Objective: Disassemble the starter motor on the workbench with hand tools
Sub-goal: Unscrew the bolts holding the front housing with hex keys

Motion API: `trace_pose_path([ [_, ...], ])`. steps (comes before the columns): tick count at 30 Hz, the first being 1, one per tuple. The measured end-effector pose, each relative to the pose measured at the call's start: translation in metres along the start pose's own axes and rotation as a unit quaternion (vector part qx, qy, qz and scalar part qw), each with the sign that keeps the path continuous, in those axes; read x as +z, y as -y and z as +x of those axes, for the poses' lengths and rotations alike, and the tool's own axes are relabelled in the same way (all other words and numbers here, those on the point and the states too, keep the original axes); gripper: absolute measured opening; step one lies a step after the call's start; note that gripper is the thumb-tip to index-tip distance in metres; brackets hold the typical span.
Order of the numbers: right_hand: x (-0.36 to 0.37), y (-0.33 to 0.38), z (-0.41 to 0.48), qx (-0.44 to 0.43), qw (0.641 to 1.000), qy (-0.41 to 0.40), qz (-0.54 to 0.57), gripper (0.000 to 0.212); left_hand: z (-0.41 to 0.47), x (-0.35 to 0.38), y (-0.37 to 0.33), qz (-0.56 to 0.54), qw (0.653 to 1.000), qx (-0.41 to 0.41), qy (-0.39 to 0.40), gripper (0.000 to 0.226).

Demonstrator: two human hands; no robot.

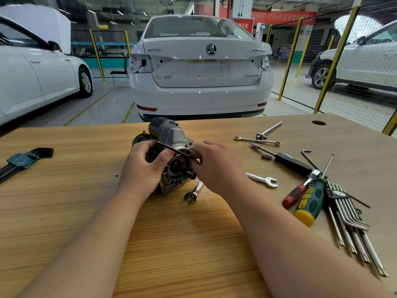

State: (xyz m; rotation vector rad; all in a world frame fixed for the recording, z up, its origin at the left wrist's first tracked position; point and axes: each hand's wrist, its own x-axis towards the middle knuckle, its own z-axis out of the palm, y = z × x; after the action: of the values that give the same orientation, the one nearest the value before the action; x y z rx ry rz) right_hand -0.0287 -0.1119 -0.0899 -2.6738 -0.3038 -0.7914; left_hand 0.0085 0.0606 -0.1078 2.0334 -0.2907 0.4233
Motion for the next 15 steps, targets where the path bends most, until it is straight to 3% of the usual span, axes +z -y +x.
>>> trace_pose_path([
  [7,-0.003,-0.001,0.002,-0.056,0.998,-0.018,-0.002,0.004,-0.001,0.000,0.000,0.000,1.000,0.005,-0.003,0.072],
  [10,0.000,-0.009,-0.001,0.052,0.994,-0.013,0.091,0.015,-0.001,0.001,-0.001,-0.001,1.000,0.008,-0.005,0.078],
  [12,0.000,-0.012,-0.003,0.203,0.940,0.026,0.272,0.020,0.000,0.002,-0.001,-0.004,1.000,0.006,-0.010,0.074],
  [15,0.002,-0.014,-0.004,0.395,0.769,0.064,0.499,0.013,0.000,0.002,0.002,-0.010,1.000,0.003,-0.006,0.068],
])
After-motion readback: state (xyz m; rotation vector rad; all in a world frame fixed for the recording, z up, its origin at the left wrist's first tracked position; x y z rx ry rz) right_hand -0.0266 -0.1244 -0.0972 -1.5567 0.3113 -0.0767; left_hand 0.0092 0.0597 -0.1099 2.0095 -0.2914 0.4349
